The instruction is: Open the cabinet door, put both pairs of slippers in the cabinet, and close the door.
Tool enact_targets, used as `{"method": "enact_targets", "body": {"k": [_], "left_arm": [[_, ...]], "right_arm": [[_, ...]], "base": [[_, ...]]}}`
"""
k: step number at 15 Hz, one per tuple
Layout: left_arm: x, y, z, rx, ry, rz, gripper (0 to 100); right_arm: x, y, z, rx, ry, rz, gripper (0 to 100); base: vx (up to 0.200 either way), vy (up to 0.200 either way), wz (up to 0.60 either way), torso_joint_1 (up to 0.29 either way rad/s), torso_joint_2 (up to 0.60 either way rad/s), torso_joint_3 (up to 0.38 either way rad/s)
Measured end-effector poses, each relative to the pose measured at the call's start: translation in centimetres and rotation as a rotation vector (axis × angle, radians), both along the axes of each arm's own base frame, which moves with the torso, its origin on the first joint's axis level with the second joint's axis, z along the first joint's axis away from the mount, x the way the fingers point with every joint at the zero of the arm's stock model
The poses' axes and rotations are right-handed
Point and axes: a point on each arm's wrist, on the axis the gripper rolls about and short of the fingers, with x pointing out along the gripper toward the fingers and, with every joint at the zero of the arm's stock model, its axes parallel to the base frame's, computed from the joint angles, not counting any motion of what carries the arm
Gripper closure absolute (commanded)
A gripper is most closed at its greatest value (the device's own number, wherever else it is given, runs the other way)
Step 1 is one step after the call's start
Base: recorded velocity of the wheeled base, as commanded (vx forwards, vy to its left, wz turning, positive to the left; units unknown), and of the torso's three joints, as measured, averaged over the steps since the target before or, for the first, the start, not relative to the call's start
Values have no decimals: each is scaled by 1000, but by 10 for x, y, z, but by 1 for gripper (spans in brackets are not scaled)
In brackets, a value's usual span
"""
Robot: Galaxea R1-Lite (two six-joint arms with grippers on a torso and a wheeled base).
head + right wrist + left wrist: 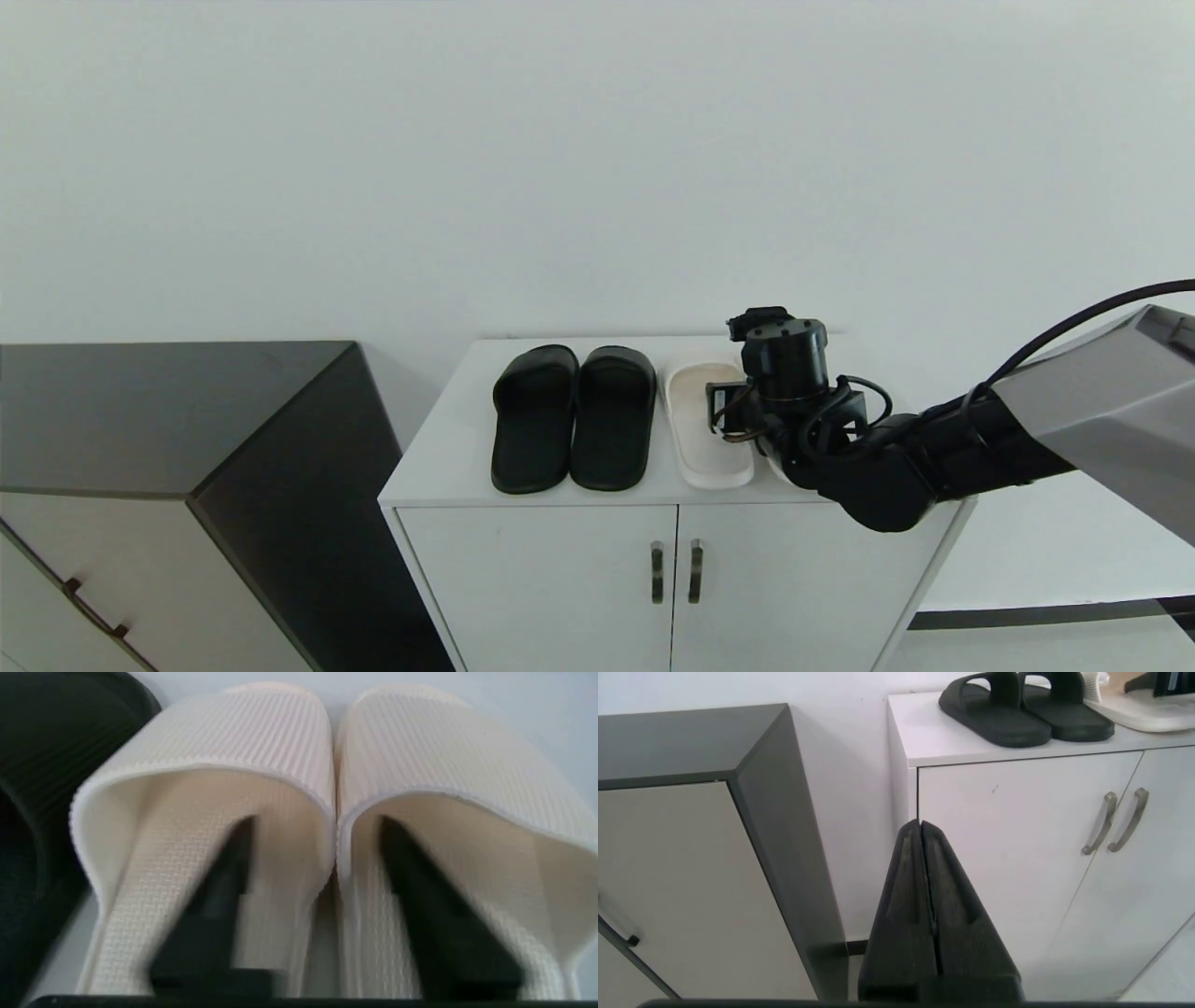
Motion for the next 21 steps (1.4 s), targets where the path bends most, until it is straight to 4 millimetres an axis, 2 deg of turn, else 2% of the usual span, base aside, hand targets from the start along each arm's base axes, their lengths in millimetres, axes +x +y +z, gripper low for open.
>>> {"method": "enact_targets", "body": {"k": [3,6,9,11,14,16,18,19,21], "left_arm": [[0,0,0,0,0,0,100],[0,0,0,0,0,0,100],[0,0,0,0,0,1,100],[0,0,0,0,0,0,100],[0,0,0,-24,1,2,100],[0,0,0,-29,0,3,100],[0,0,0,-29,0,4,100],[0,0,0,-30,0,4,100],[0,0,0,-30,-1,4,100]], "right_arm": [[6,-1,-4,2,2,-3,100],[4,-3,1,3,-1,-4,100],[-14,-11,14,-16,-9,14,100],[-38,-17,24,-26,-6,51,100],[-84,-31,43,-26,-3,200,100],[-123,-47,51,-27,2,345,100],[-161,-54,48,-26,32,528,100],[-175,-58,46,-27,43,586,100],[-184,-62,47,-21,35,609,100]], "base": [[0,0,0,0,0,0],[0,0,0,0,0,0],[0,0,0,0,0,0],[0,0,0,0,0,0],[0,0,0,0,0,0],[0,0,0,0,0,0],[0,0,0,0,0,0],[0,0,0,0,0,0],[0,0,0,0,0,0]]}}
